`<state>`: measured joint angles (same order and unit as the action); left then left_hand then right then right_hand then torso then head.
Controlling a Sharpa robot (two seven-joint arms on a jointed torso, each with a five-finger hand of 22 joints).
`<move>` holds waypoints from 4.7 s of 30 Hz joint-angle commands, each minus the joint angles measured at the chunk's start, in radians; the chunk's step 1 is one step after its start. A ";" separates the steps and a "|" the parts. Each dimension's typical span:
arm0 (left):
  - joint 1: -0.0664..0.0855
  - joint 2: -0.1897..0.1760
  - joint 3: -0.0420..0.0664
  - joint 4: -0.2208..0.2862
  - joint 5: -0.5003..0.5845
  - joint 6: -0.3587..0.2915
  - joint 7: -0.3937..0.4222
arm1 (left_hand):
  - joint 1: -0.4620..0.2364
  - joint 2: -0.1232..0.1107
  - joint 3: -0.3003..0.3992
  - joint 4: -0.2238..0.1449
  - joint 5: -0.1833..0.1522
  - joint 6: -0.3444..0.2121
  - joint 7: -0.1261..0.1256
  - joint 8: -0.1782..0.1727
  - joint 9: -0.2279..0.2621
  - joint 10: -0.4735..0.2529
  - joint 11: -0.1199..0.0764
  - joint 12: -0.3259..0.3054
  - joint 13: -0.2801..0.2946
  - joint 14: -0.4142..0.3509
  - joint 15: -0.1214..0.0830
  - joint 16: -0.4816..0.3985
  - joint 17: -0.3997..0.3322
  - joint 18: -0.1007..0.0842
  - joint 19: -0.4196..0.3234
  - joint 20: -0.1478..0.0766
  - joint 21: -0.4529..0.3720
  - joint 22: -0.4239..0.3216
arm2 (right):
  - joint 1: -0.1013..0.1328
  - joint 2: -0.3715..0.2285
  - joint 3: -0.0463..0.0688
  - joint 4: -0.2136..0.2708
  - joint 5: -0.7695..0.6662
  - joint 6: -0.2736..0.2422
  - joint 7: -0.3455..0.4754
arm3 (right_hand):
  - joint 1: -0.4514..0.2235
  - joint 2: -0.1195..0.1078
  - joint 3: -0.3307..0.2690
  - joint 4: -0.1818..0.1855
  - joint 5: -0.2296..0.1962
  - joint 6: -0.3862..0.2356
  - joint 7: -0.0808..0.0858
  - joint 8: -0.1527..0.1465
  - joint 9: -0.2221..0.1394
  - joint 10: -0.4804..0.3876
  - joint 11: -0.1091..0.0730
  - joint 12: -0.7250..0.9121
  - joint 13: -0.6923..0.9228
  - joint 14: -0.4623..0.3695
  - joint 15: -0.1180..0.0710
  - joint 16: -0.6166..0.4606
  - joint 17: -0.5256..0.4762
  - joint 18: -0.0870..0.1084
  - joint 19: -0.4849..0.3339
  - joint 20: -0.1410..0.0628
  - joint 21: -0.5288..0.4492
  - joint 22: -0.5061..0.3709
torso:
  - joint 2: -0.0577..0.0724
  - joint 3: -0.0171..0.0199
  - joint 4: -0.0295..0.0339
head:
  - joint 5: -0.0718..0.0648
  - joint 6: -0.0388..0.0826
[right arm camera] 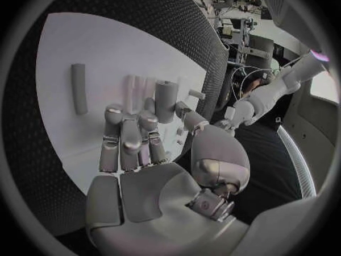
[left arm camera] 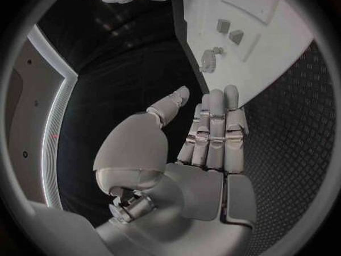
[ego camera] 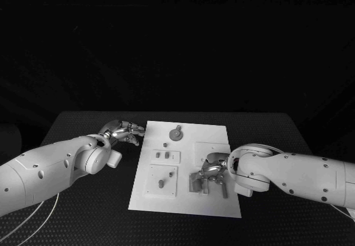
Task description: Assemble the parts on the task board
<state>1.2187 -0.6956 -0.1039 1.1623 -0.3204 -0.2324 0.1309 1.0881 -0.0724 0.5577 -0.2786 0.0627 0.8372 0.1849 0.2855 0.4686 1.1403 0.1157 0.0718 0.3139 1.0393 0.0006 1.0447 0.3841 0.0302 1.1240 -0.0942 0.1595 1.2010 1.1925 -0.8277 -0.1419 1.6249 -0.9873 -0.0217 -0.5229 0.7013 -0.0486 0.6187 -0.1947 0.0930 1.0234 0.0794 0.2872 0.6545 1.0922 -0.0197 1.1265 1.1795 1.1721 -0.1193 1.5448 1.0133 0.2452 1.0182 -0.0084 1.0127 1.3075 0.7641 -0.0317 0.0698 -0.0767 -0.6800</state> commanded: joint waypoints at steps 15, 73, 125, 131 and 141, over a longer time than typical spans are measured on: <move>0.000 0.001 0.001 0.001 0.005 0.012 0.008 | -0.011 0.001 -0.003 0.003 0.005 -0.004 0.007 0.006 -0.002 -0.009 -0.001 0.000 -0.001 0.007 0.003 -0.005 0.001 0.012 0.006 -0.001 -0.004 0.001 | -0.005 0.004 -0.007 -0.008 -0.013 0.012 -0.007 | -0.040 -0.168 0.063 0.135 0.001 0.004 0.015 -0.020 0.001 -0.029 0.006 0.015 -0.022 -0.050 0.003 0.012 -0.055 0.017 -0.006 0.004 -0.001 0.013 | 0.000 -0.0002 -0.0003 | 0.002 -0.001; 0.000 0.000 0.000 -0.002 0.008 0.011 0.005 | -0.014 0.002 -0.002 0.004 0.006 -0.008 0.008 0.006 -0.002 -0.010 -0.001 0.000 -0.001 0.007 0.004 -0.007 0.003 0.013 0.007 -0.001 -0.007 0.003 | -0.005 -0.049 -0.006 0.095 -0.168 0.049 0.055 | 0.123 -0.071 -0.007 -0.020 0.001 0.020 0.010 -0.021 0.022 -0.034 0.001 0.045 -0.057 -0.054 0.001 0.038 -0.083 0.017 -0.017 0.006 0.009 0.013 | 0.000 -0.0006 -0.0008 | 0.000 0.003; 0.000 -0.004 0.000 -0.003 0.008 0.013 0.003 | -0.015 0.004 0.000 0.006 0.006 -0.007 0.008 0.008 -0.002 -0.010 -0.001 0.001 -0.001 0.007 0.004 -0.008 0.005 0.013 0.008 -0.001 -0.009 0.005 | -0.005 -0.100 0.002 0.083 -0.221 -0.013 0.042 | 0.091 -0.211 0.038 0.116 0.000 0.077 -0.010 -0.020 0.022 0.008 -0.019 0.062 -0.075 -0.003 -0.017 0.044 -0.076 0.017 0.024 -0.005 -0.001 0.007 | 0.001 0.0006 -0.0008 | -0.008 0.004; 0.000 -0.006 0.000 0.000 0.008 0.012 0.005 | -0.016 0.004 0.000 0.006 0.006 -0.006 0.008 0.008 -0.002 -0.010 -0.001 0.001 -0.001 0.007 0.004 -0.008 0.006 0.013 0.008 0.000 -0.009 0.005 | 0.006 -0.160 0.006 0.072 -0.161 -0.014 0.022 | 0.101 -0.204 0.038 0.118 -0.001 0.066 -0.006 -0.025 0.023 0.008 -0.016 0.062 -0.076 -0.003 -0.016 0.044 -0.076 0.017 0.024 -0.006 -0.001 0.008 | 0.000 -0.0002 -0.0015 | -0.013 0.004; 0.001 -0.011 0.000 0.002 0.008 0.010 0.005 | -0.017 0.003 -0.001 0.006 0.005 -0.005 0.007 0.009 -0.002 -0.009 -0.001 0.001 -0.001 0.007 0.004 -0.008 0.006 0.013 0.009 0.000 -0.009 0.006 | 0.005 -0.218 -0.003 0.067 -0.170 0.026 -0.013 | 0.106 -0.172 0.027 0.114 -0.002 0.064 -0.005 -0.023 0.029 0.007 -0.015 0.064 -0.075 -0.006 -0.012 0.045 -0.079 0.017 0.018 -0.005 0.000 0.011 | 0.001 0.0009 -0.0024 | -0.020 0.002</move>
<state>1.2186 -0.7075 -0.1043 1.1615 -0.3177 -0.2308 0.1279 1.0848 -0.0690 0.5577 -0.2786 0.0627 0.8322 0.1872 0.2895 0.4673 1.1346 0.1142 0.0718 0.3143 1.0429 0.0041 1.0408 0.3885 0.0302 1.1274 -0.0942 0.1557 1.2052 1.1986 -1.0452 -0.1443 1.6852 -1.1594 -0.0235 -0.5154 0.8055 -0.2311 0.6512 -0.0813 0.0892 1.0847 0.0632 0.2648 0.6822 1.1016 -0.0359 1.1875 1.1038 1.1714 -0.1330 1.5858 0.9351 0.2551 1.0363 -0.0123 1.0165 1.3075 0.7645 -0.0312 0.0680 -0.0959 -0.6781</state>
